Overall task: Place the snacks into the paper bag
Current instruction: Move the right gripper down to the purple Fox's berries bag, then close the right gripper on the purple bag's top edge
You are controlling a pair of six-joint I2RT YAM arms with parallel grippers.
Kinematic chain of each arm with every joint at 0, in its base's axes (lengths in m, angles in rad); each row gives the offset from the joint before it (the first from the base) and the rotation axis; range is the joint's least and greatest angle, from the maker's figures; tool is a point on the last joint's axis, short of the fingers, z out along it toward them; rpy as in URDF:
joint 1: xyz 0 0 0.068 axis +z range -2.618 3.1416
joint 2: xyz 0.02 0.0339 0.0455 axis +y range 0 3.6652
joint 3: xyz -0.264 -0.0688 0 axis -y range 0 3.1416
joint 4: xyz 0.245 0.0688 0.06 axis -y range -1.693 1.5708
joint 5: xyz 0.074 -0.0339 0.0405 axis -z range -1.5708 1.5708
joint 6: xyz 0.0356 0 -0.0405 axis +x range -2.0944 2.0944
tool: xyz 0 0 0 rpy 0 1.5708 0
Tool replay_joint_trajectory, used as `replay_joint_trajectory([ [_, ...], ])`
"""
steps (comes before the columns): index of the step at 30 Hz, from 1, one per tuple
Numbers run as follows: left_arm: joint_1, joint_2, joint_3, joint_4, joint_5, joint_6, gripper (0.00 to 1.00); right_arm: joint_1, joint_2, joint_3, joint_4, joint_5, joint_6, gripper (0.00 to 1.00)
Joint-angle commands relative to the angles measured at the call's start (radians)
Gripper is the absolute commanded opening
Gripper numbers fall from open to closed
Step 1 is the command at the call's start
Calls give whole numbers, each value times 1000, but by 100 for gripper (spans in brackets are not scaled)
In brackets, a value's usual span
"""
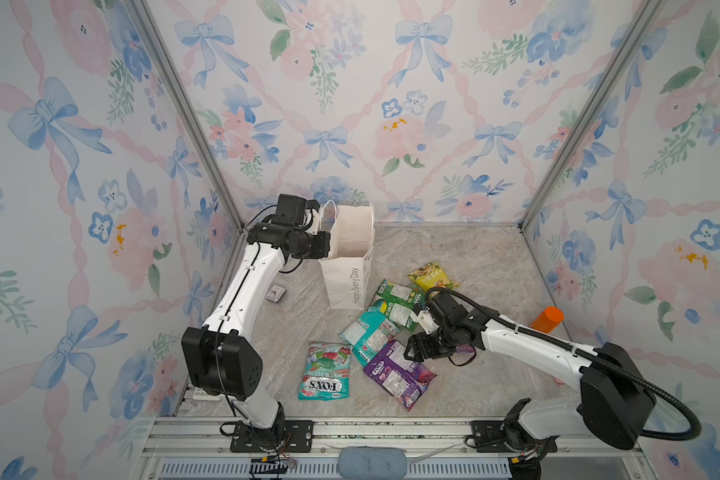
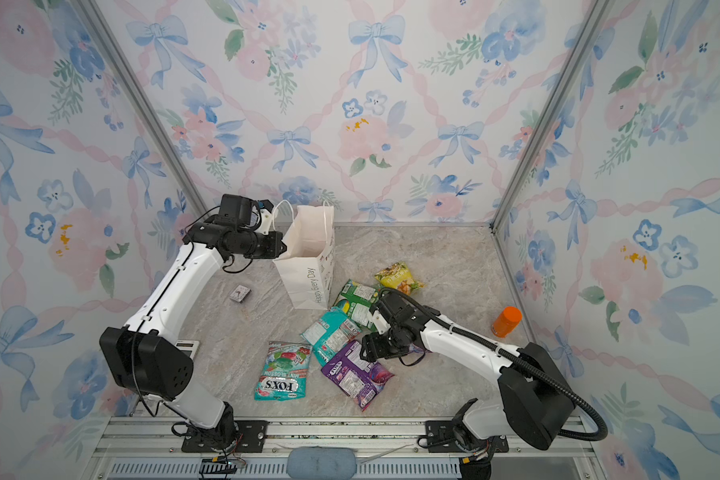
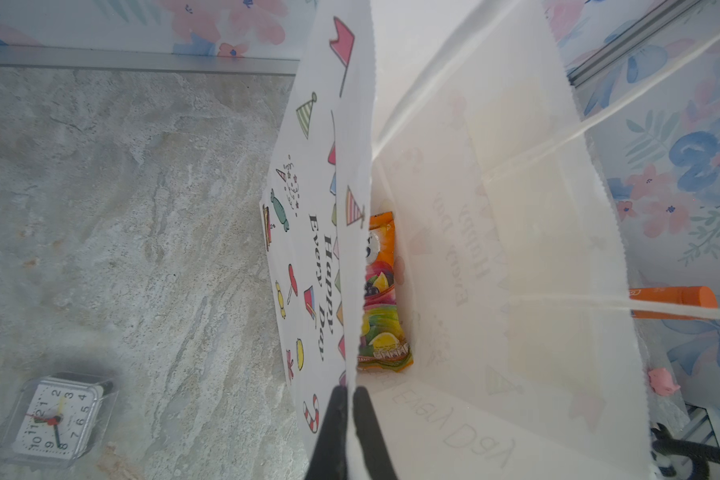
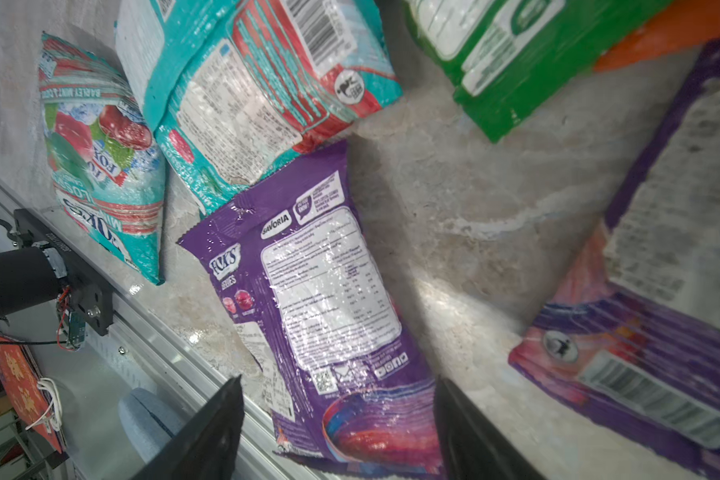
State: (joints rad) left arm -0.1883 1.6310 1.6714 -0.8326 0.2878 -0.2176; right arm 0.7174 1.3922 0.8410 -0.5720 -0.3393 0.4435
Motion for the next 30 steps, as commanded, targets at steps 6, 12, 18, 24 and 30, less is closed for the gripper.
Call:
replay_joint_trajectory([
  [6, 4, -8, -5, 6, -22, 19, 0, 24, 14, -25, 50, 31, -9, 70],
  [12, 8, -17, -4, 5, -27, 23, 0, 58, 41, -20, 61, 59, -13, 69],
  [18, 16, -27, -4, 5, -33, 21, 0, 88, 77, -22, 75, 94, -9, 68],
  [24, 16, -20, -3, 6, -20, 19, 0, 124, 130, -13, 73, 156, -13, 58],
  [30, 17, -21, -4, 5, -18, 20, 0, 133, 169, -2, 63, 186, 7, 32],
])
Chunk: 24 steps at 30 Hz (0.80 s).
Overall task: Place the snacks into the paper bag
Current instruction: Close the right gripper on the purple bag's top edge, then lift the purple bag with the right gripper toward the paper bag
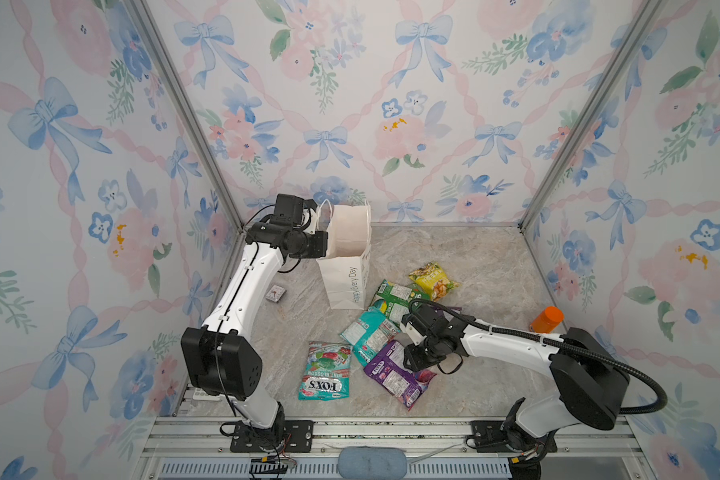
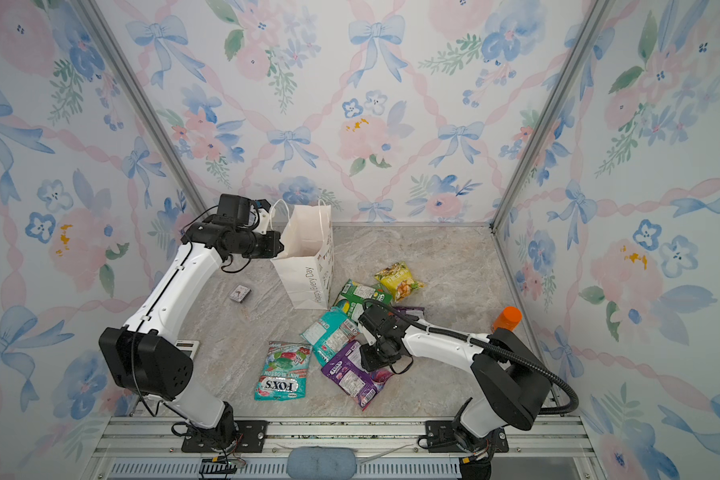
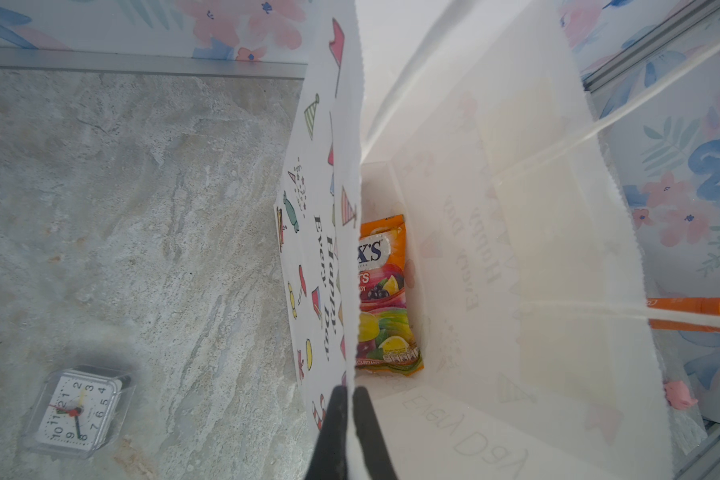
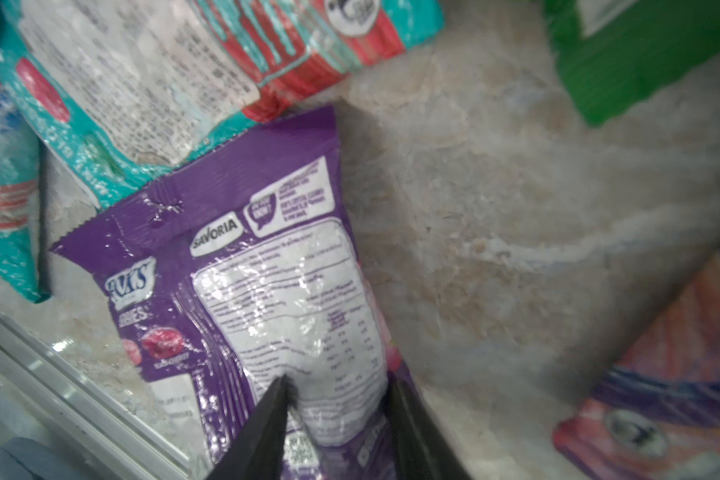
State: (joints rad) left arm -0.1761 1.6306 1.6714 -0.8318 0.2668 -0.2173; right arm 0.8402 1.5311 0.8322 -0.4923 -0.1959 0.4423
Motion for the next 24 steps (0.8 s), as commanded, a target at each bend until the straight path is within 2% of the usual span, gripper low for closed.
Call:
replay_joint_trajectory([
  [1, 6, -20, -4, 5, 4, 19, 0, 11, 29, 11, -17, 44, 13, 27],
  [5, 6, -20, -3, 5, 9, 19, 0, 12, 10, 20, -28, 46, 19, 1],
  [6, 4, -22, -3, 4, 8, 18, 0, 11, 0, 24, -35, 49, 21, 0],
  [14, 4, -20, -3, 6, 14, 16, 0, 12, -99, 116, -137, 65, -2, 0],
  [24, 5, -19, -4, 8, 20, 12, 0, 12, -206, 319, -288, 90, -11, 0],
])
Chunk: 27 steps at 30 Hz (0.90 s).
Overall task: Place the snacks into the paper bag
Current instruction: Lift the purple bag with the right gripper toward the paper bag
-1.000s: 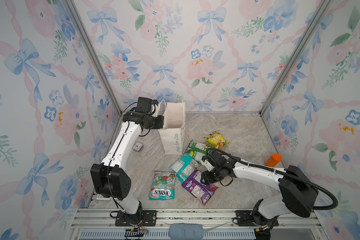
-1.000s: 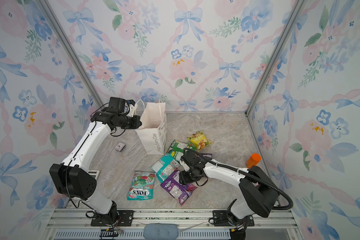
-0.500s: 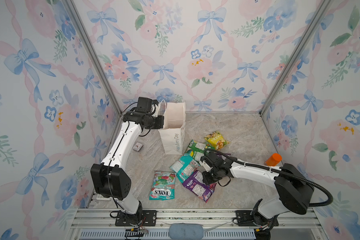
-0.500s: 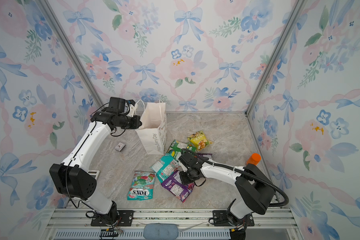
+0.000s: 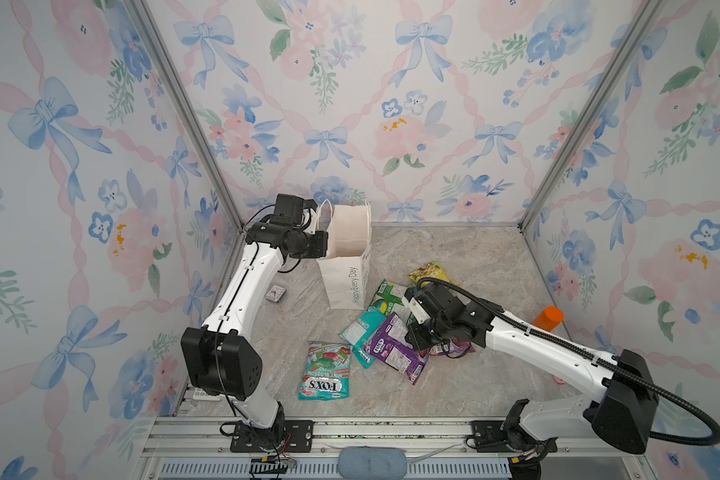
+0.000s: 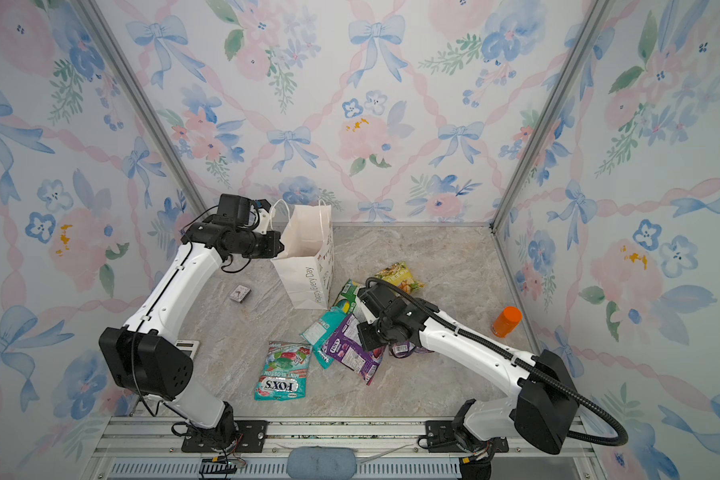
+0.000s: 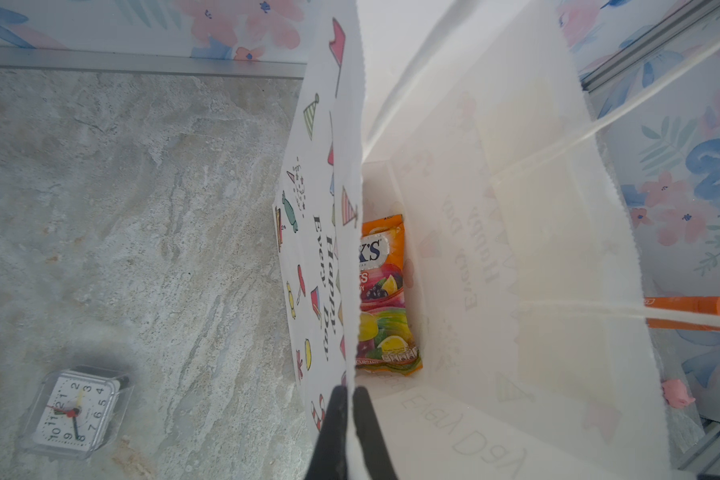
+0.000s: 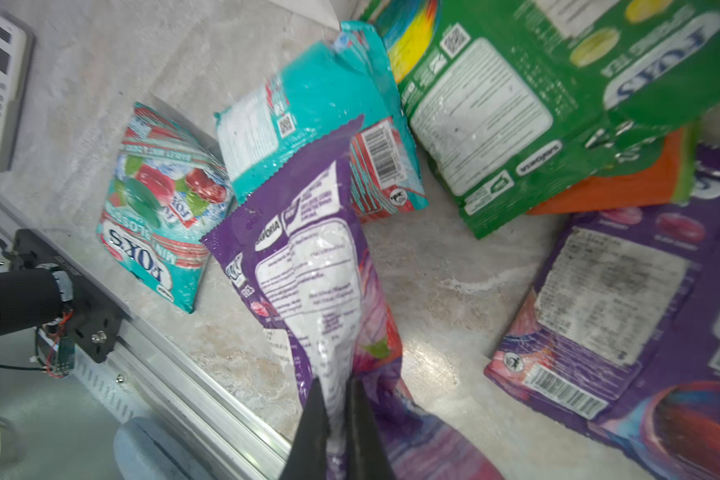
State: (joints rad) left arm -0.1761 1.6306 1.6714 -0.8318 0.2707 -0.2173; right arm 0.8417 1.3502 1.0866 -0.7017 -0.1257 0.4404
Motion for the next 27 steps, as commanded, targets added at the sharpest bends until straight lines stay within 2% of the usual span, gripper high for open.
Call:
replay_joint_trajectory([
  [1, 5, -19, -3, 6, 16, 10, 0, 11, -27, 92, -94, 20, -9, 0],
  [9, 5, -24, -2, 9, 20, 4, 0, 8, -17, 306, -114, 3, 13, 0],
  [17, 4, -25, -2, 10, 30, 2, 0, 7, 35, 445, 83, -45, 49, 0],
  [27, 4, -25, -5, 14, 41, -6, 0, -24, 177, 631, 286, -18, 105, 0],
])
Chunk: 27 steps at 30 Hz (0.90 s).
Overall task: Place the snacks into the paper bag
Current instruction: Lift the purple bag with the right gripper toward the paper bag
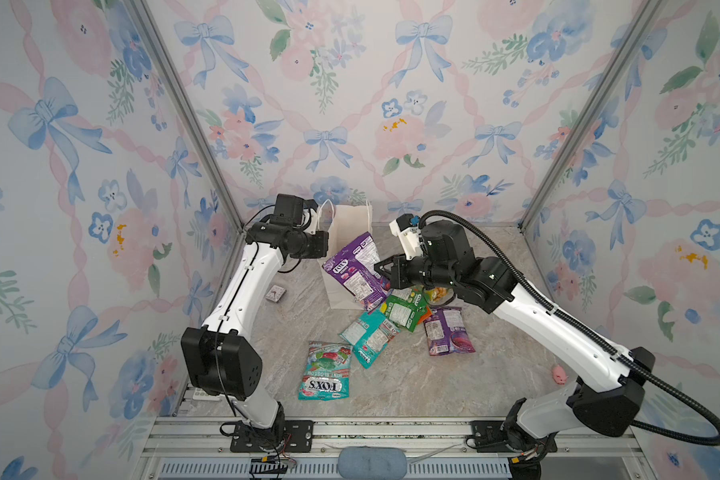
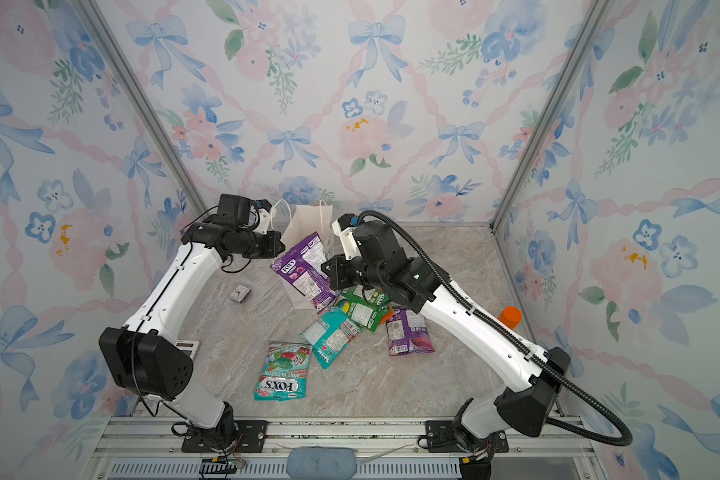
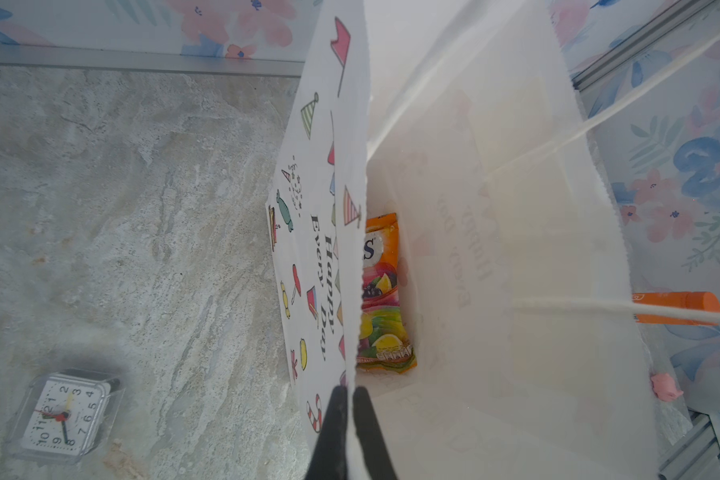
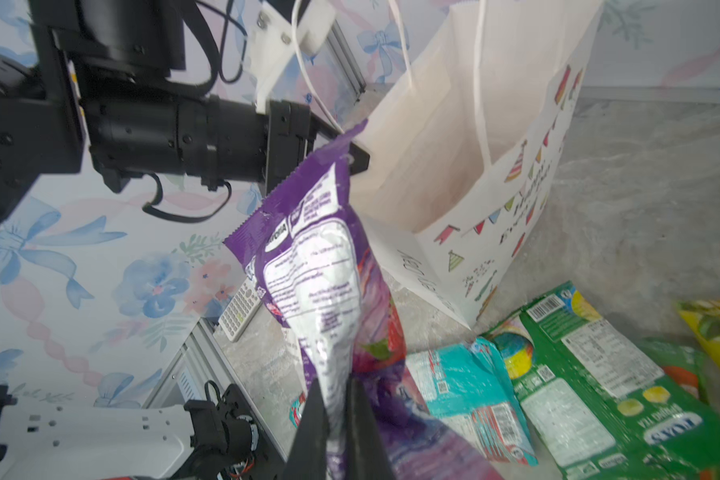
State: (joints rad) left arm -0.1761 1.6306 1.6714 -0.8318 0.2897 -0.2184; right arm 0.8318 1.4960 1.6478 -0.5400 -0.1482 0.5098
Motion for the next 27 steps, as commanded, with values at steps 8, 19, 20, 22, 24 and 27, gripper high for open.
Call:
replay_joint_trajectory([
  [8, 5, -24, -7, 18, 35, -10, 0, -58, 118, 164, 260, 14, 108, 0],
  [19, 5, -44, -10, 26, 52, -13, 0, -79, 215, 271, 351, 131, 157, 0],
  [20, 4, -46, -10, 25, 54, -13, 0, -80, 232, 288, 356, 136, 162, 0],
  [22, 4, -49, -10, 27, 58, -13, 0, -78, 267, 326, 364, 140, 174, 0],
  [24, 5, -48, -10, 28, 62, -17, 0, -76, 305, 372, 368, 139, 187, 0],
  [27, 5, -51, -11, 31, 62, -19, 0, -70, 359, 434, 371, 145, 202, 0],
])
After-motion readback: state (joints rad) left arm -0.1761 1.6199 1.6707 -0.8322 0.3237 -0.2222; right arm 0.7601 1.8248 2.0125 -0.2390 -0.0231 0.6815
